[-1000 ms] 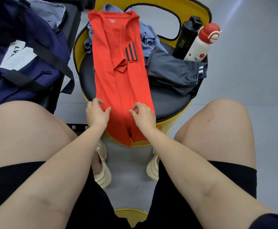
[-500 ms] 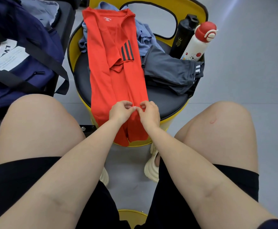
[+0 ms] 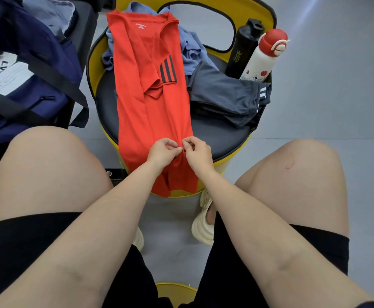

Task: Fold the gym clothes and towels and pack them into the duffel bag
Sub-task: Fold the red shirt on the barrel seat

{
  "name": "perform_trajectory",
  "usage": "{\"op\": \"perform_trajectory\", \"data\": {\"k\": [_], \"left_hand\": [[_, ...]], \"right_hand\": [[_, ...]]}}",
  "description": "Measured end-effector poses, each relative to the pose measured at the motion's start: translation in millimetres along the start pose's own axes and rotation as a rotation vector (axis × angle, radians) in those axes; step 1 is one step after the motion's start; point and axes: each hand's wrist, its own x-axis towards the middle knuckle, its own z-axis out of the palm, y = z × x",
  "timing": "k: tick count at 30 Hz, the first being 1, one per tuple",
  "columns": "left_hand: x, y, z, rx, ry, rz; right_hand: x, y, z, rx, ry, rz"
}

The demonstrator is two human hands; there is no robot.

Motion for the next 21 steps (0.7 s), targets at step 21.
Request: {"op": "perform_trajectory", "data": {"k": [21], "left_hand": [[-14.6, -16.5, -11.5, 0.175, 0.049, -0.015]], "right_hand": [[8.1, 14.5, -12.8, -0.228, 0.123, 0.152]]}}
